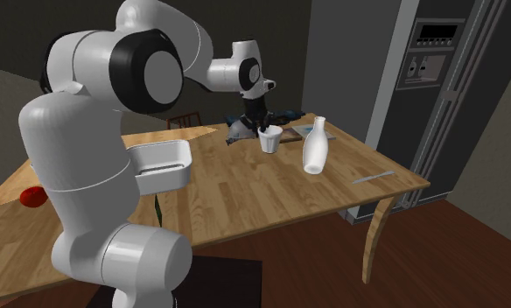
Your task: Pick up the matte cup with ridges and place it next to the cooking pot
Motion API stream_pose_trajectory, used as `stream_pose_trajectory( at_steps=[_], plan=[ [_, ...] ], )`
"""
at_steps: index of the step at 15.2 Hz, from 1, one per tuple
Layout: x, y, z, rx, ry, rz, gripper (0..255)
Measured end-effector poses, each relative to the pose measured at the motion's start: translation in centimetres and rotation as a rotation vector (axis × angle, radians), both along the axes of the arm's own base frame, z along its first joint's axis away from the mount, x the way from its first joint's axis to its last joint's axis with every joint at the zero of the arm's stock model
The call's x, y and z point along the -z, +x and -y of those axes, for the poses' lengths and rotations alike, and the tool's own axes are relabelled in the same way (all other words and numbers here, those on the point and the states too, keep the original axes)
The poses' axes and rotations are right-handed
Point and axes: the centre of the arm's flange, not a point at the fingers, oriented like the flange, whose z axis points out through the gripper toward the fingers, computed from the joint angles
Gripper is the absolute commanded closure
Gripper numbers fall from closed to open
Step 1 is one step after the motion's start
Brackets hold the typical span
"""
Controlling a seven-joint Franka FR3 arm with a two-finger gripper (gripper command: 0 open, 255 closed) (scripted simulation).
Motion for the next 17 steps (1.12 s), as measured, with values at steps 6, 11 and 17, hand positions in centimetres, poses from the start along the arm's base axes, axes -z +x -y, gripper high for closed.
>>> stream_pose_trajectory(
  at_steps=[6,11,17],
  plan=[
    [-3.3,0.0,0.0,0.0,0.0,0.0,255],
    [-5.8,0.1,0.0,0.0,0.0,0.0,255],
    [-8.7,0.1,0.0,0.0,0.0,0.0,255]
  ],
)
